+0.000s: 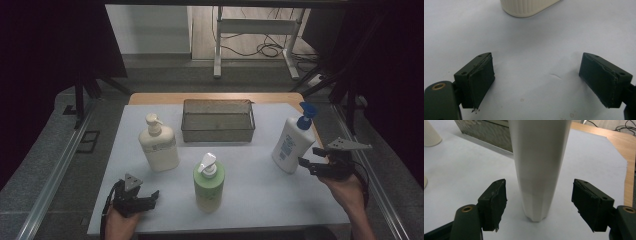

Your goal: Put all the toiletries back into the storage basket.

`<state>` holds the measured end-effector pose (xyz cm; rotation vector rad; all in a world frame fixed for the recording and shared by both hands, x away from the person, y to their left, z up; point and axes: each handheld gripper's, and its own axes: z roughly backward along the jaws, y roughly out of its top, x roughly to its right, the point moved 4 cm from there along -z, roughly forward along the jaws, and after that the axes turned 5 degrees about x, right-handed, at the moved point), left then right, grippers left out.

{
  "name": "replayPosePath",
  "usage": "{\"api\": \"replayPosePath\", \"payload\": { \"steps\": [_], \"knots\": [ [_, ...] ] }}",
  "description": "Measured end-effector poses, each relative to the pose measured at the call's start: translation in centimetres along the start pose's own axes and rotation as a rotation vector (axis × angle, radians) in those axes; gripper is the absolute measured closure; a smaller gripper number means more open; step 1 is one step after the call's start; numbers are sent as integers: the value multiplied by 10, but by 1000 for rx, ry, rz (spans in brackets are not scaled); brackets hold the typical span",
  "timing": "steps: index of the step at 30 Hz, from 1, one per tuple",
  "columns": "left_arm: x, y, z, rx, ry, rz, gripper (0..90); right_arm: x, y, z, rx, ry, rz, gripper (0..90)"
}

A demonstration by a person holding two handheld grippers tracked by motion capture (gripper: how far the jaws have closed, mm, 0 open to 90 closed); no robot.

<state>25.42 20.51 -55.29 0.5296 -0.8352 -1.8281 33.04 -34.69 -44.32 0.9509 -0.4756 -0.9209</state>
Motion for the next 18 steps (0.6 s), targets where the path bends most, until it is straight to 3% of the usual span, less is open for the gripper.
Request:
{"api": "replayPosePath", "payload": {
  "steps": [18],
  "knots": [
    [0,0,0,0,-1,1,127,-4,32,-13,21,-15,3,250]
  ]
}}
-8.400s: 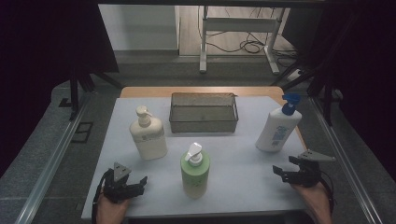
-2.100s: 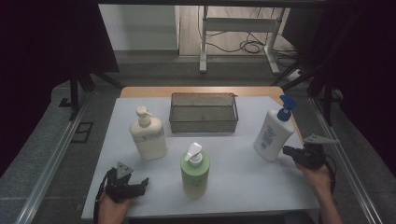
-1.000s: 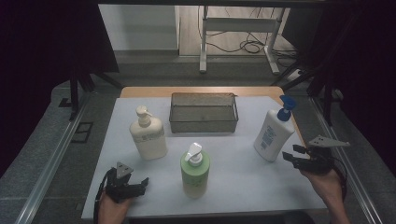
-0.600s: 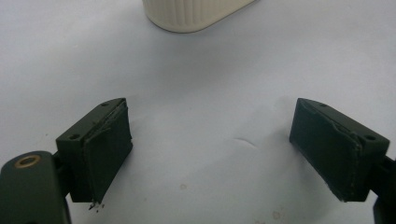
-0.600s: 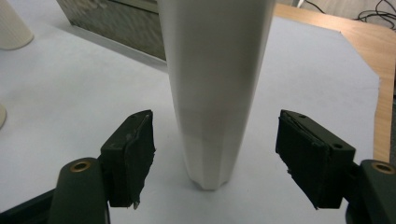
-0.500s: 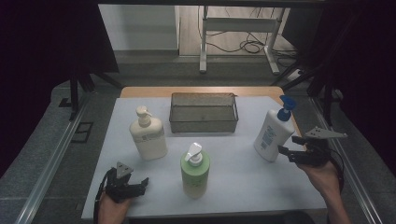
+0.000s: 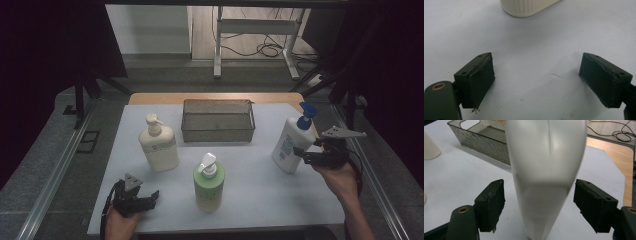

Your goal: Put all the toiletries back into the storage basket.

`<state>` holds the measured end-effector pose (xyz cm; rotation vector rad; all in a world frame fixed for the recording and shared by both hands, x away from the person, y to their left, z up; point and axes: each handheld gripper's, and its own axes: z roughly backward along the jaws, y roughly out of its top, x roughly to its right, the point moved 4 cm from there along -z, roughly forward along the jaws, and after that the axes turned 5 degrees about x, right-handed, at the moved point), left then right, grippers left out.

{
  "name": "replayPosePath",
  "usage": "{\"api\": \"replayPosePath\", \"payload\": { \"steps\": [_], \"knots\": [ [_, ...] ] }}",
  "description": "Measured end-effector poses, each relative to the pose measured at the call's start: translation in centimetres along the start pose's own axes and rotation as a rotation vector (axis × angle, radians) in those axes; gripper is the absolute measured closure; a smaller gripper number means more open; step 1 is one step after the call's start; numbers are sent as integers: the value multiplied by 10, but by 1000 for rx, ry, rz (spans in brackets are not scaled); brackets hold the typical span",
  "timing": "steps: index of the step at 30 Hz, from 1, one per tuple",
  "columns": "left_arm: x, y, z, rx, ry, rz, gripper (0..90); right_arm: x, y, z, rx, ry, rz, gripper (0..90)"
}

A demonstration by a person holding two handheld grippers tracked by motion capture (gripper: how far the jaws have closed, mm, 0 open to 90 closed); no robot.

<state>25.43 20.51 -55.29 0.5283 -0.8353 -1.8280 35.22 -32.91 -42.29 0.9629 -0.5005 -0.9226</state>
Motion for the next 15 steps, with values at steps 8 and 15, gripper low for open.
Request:
{"api": "replayPosePath", "payload": {
  "steps": [8,15],
  "knots": [
    [0,0,0,-4,0,-4,127,-1,10,-9,8,-14,-4,256],
    [0,0,0,-3,0,-4,127,-1,12,-16,11,-12,-10,273]
  ]
}}
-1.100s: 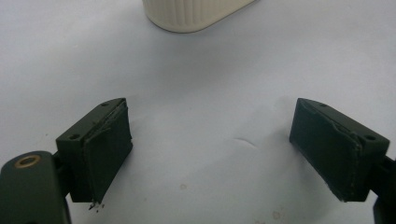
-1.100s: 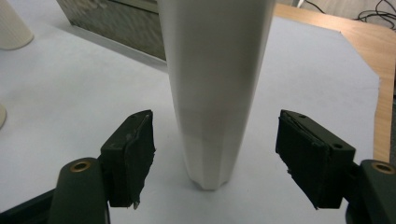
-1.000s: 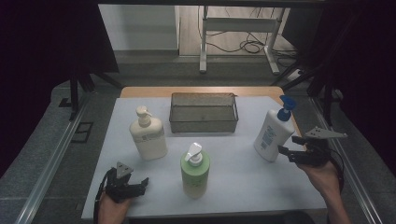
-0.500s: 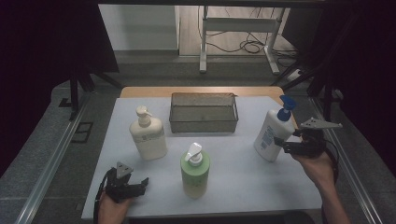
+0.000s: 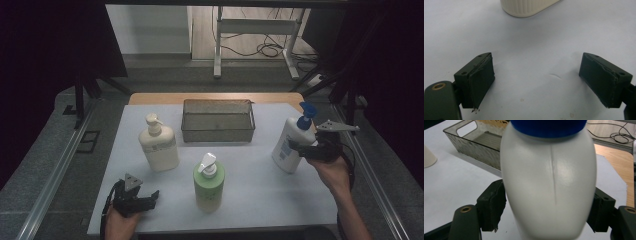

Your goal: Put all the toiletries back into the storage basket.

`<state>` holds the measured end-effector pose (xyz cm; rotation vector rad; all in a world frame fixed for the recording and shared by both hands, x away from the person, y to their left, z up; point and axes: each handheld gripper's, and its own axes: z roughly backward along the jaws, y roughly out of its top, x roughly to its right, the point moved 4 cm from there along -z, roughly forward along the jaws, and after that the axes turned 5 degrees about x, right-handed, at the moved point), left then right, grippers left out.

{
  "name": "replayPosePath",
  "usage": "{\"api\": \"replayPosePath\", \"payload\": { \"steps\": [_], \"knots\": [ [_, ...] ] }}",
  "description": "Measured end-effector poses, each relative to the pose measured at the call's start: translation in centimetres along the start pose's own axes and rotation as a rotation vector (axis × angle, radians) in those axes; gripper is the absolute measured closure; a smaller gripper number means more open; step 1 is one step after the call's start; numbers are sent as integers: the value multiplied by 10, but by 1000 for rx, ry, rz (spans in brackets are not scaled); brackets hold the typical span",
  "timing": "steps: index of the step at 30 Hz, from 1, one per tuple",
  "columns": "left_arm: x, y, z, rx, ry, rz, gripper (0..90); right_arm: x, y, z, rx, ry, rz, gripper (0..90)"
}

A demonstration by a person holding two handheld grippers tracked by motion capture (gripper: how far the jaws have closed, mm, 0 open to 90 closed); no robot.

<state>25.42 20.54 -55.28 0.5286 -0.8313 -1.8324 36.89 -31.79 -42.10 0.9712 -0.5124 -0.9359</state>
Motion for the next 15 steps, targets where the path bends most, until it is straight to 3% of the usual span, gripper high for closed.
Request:
{"api": "replayPosePath", "payload": {
  "steps": [11,15],
  "knots": [
    [0,0,0,-1,0,-1,126,1,-1,-7,5,2,-8,359],
    [0,0,0,-1,0,-1,127,0,0,-6,-3,-10,15,370]
  ]
}}
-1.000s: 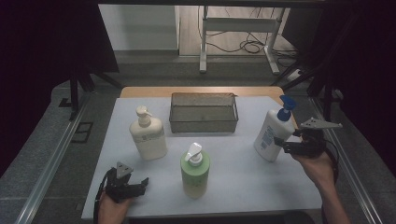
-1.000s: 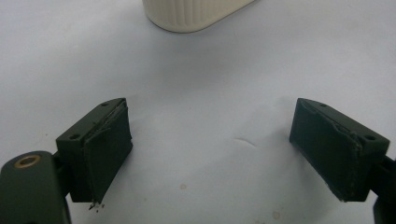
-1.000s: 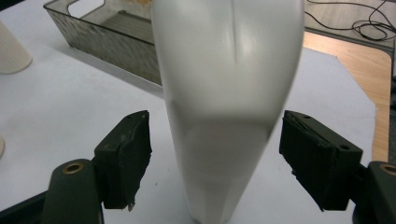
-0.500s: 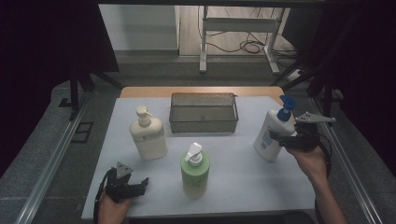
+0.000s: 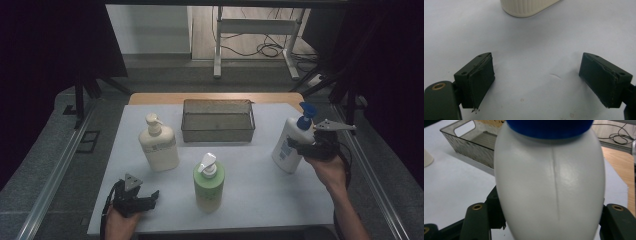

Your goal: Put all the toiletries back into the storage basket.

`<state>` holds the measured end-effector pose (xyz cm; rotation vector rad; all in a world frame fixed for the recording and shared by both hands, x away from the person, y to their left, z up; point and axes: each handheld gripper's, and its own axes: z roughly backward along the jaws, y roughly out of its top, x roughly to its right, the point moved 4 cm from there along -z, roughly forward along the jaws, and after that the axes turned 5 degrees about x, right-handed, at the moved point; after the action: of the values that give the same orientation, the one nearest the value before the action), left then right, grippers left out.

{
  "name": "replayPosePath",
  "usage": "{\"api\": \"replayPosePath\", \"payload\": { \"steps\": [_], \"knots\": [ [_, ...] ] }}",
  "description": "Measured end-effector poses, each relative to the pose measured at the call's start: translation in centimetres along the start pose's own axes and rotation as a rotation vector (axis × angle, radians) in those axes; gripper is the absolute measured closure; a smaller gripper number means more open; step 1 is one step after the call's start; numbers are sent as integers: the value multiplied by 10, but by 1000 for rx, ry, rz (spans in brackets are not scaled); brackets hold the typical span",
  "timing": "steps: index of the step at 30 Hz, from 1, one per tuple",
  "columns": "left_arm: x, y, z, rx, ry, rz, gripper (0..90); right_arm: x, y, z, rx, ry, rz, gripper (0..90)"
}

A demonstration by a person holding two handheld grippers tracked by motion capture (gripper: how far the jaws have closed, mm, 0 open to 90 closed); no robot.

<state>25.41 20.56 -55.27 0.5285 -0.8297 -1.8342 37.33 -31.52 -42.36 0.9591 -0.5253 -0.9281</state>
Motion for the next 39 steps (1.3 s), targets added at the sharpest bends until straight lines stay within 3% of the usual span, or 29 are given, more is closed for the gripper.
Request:
{"api": "replayPosePath", "payload": {
  "steps": [12,20,39],
  "knots": [
    [0,0,0,-1,-1,2,126,1,3,3,-16,-3,7,384],
    [0,0,0,0,0,2,126,-6,17,8,1,18,25,386],
    [0,0,0,-1,0,-2,126,-45,55,-7,14,101,91,386]
  ]
}}
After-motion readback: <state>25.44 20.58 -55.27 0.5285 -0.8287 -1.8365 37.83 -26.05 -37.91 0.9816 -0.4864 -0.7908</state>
